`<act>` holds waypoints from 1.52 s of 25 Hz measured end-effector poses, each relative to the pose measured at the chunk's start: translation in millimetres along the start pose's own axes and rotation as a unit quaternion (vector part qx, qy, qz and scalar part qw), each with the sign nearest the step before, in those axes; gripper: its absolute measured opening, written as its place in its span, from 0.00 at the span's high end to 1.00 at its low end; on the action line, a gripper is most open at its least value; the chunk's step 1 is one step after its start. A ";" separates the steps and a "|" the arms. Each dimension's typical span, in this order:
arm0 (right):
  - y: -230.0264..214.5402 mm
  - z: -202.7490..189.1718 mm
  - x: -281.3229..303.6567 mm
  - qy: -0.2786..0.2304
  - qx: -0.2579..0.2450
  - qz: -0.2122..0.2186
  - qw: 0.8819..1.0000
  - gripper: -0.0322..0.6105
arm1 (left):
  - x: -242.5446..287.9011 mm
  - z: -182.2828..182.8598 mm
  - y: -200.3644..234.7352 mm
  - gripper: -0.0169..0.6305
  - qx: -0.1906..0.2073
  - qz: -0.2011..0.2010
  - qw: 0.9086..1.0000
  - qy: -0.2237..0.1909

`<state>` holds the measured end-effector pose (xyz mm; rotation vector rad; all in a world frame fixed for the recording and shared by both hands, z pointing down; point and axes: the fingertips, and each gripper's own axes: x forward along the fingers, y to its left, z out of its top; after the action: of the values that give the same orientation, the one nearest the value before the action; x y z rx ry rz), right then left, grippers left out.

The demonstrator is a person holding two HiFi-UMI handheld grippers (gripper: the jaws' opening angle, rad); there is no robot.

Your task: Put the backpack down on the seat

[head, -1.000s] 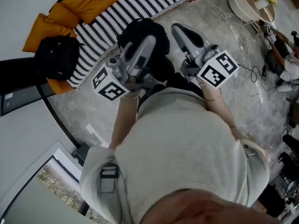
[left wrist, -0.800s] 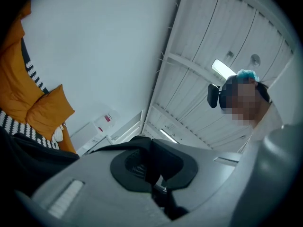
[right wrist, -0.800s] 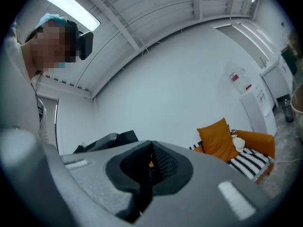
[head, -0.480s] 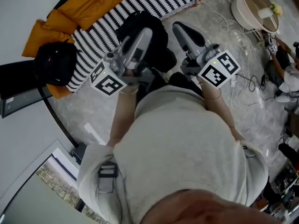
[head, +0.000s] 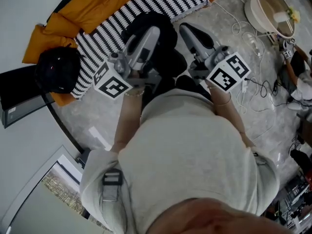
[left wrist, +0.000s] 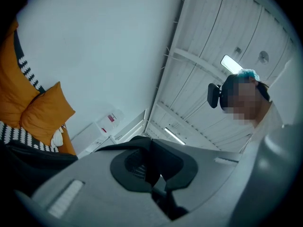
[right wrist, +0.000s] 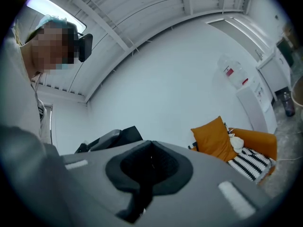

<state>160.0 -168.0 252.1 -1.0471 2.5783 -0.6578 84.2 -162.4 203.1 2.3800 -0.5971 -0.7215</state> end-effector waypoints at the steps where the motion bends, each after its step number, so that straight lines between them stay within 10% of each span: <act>1: -2.0 -0.1 0.1 -0.002 -0.001 -0.002 1.000 0.95 | -0.3 -0.6 2.1 0.96 -0.001 -0.001 1.000 0.000; 25: -152.6 29.7 298.7 0.016 0.030 -0.026 0.999 0.95 | 86.5 156.9 269.0 0.96 -0.046 0.002 0.998 0.035; 38: -202.4 26.4 347.2 0.039 0.028 -0.054 0.997 0.95 | 118.4 167.8 356.4 0.96 -0.062 0.012 0.996 0.068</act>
<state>46.9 -551.2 302.5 -1.1720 2.5659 -0.8071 -15.6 -555.5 271.8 2.2824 -0.5083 -0.5645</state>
